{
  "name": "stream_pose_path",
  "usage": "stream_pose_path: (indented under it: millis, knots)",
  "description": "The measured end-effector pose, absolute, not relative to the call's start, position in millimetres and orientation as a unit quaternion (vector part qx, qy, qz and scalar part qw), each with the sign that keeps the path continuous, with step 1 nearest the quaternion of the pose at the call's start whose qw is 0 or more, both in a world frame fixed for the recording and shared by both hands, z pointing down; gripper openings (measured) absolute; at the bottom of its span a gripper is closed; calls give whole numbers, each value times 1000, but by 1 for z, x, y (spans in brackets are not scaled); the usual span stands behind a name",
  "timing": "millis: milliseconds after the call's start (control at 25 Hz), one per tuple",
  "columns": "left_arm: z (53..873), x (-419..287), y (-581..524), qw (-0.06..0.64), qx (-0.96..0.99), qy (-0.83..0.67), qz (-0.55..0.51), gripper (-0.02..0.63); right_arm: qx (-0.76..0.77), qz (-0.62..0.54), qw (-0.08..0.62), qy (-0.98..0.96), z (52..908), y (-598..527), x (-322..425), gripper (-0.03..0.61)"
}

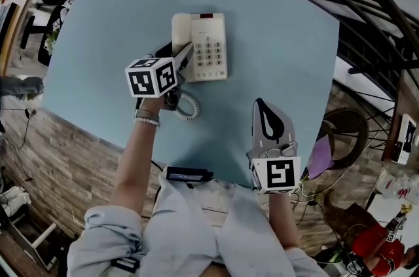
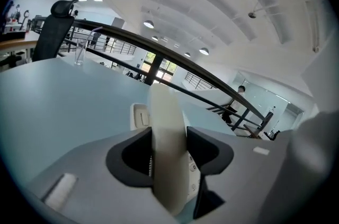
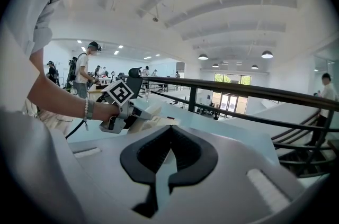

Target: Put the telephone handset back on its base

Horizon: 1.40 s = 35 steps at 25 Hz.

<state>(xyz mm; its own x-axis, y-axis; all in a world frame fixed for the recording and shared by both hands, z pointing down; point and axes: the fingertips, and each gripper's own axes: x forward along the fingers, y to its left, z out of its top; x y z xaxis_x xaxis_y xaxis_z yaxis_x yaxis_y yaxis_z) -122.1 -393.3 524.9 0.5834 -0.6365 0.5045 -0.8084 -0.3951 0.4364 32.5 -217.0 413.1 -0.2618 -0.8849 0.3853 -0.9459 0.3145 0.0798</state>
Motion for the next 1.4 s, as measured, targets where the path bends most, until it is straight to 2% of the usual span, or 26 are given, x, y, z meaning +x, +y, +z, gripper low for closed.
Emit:
stream_pose_path:
  millis: [560, 800, 1120, 1400]
  knots:
    - [551, -116, -407, 409, 790, -446, 99, 199, 581, 89, 187, -787, 421, -219, 38, -2]
    - [548, -120, -411, 390, 793, -458, 93, 201, 579, 91, 187, -788, 421, -221, 37, -2]
    - [553, -126, -407, 403, 789, -461, 59, 192, 576, 91, 187, -791, 424, -220, 38, -2]
    - [551, -121, -403, 369, 815, -436, 96, 193, 571, 89, 187, -795, 424, -220, 33, -2]
